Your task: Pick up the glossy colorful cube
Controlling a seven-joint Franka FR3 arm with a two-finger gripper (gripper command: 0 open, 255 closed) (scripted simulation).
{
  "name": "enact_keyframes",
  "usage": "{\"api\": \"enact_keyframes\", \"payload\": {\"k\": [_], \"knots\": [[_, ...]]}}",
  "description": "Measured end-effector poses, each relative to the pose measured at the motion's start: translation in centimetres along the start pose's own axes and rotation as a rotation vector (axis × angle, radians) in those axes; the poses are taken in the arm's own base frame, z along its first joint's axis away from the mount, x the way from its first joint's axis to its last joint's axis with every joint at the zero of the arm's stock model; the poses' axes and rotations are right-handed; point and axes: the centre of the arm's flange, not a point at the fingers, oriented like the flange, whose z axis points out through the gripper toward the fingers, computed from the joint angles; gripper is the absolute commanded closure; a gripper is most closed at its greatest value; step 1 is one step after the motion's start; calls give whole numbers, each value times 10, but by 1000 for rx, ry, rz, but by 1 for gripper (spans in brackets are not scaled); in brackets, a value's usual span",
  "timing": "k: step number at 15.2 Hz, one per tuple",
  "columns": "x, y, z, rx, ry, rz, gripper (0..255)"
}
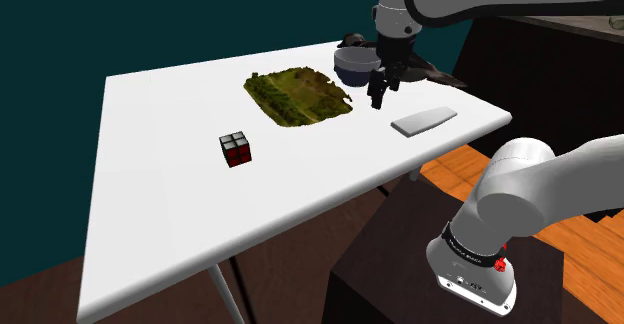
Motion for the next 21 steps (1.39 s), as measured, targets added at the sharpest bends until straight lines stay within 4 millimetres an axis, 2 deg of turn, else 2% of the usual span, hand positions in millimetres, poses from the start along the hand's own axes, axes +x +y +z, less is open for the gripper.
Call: {"api": "enact_keyframes", "payload": {"k": [1, 3, 10, 21], "knots": [[0, 0, 0, 0, 0, 0, 0], [7, -12, 1, 5, -2, 3, 0], [49, -87, -4, 33, -12, 20, 0], [116, -214, -13, 81, -28, 47, 0]]}}
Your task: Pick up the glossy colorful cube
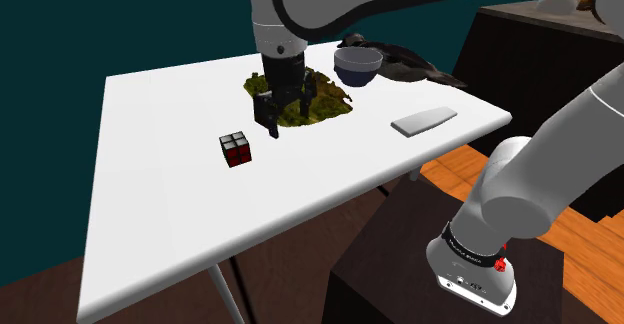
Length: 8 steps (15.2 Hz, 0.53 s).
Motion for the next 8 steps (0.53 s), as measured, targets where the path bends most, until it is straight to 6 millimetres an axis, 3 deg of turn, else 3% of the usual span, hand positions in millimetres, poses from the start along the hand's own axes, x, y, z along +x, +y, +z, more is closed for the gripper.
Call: {"api": "enact_keyframes", "payload": {"k": [8], "knots": [[48, -86, -2, 35, -12, 21, 0]]}}
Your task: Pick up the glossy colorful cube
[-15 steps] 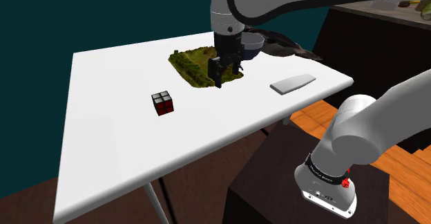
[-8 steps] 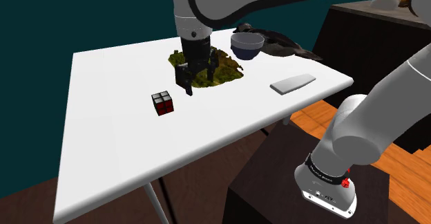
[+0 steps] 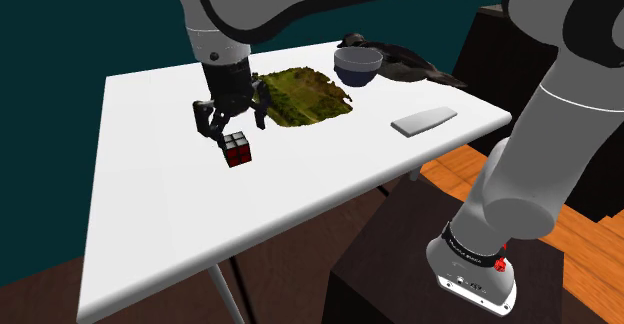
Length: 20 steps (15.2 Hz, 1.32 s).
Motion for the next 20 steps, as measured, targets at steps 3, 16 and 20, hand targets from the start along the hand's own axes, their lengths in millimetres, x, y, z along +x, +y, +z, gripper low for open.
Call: {"api": "enact_keyframes", "payload": {"k": [3, 16, 20], "knots": [[6, -12, 6, 5, -2, 4, 0], [9, -13, 39, 6, -1, 5, 255], [8, -14, 39, 7, -1, 4, 255]]}}
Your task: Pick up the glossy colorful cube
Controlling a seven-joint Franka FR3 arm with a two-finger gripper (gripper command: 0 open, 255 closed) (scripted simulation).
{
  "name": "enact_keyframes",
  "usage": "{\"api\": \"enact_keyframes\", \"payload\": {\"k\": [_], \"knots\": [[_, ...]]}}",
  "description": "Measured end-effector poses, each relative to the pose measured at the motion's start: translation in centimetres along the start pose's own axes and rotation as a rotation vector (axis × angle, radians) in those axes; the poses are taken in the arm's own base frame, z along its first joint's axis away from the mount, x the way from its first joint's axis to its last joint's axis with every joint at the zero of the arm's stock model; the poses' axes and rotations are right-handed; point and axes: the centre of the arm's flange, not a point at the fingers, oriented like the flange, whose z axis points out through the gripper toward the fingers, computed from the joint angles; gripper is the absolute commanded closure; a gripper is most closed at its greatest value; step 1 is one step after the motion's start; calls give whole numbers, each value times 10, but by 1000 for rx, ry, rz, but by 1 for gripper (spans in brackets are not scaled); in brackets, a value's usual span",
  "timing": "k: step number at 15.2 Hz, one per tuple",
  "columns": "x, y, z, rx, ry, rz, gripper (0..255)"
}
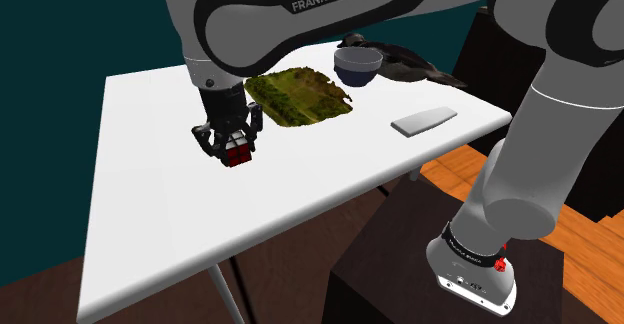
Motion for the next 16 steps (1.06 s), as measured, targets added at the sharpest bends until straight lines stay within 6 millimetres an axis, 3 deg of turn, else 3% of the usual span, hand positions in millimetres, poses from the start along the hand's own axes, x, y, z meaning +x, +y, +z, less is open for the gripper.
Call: {"api": "enact_keyframes", "payload": {"k": [16], "knots": [[-4, 0, -76, -1, -1, 0, 255]]}}
